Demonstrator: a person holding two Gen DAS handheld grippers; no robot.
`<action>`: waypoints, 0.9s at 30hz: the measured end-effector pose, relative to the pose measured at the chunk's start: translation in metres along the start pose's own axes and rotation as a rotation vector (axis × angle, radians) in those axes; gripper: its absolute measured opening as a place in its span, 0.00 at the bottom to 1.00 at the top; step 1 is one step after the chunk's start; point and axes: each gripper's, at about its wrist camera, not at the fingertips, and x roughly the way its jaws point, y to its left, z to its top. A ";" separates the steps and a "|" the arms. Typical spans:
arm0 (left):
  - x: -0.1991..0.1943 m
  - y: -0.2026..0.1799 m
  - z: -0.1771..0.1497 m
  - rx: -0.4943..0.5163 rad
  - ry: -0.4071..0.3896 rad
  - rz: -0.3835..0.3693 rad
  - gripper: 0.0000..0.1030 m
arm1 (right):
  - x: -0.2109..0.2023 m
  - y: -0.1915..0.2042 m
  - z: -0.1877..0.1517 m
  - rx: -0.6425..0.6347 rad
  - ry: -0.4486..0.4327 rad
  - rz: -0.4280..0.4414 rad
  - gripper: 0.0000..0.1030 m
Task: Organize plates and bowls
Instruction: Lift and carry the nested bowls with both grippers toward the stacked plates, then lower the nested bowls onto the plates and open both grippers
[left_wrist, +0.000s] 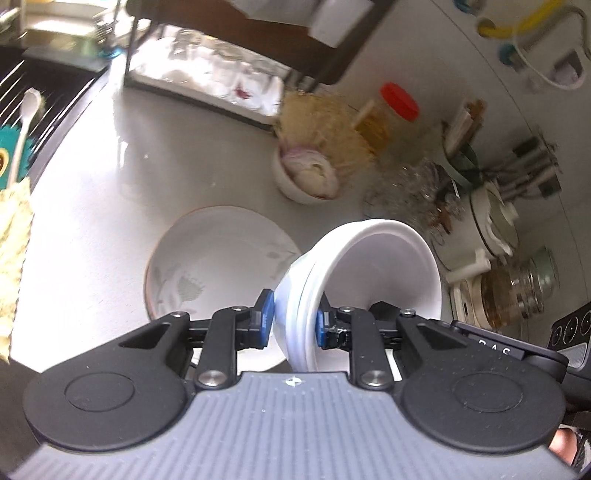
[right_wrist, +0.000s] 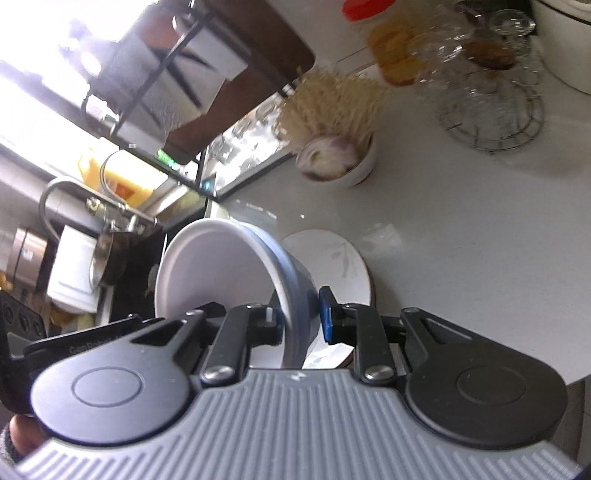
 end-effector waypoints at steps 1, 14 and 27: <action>0.002 0.004 0.000 -0.012 -0.002 0.006 0.24 | 0.004 0.002 0.001 -0.009 0.008 -0.003 0.21; 0.035 0.040 0.003 -0.100 -0.015 0.074 0.24 | 0.062 0.006 0.010 -0.070 0.116 -0.034 0.21; 0.078 0.057 0.008 -0.124 0.014 0.117 0.24 | 0.105 0.003 0.019 -0.114 0.179 -0.089 0.22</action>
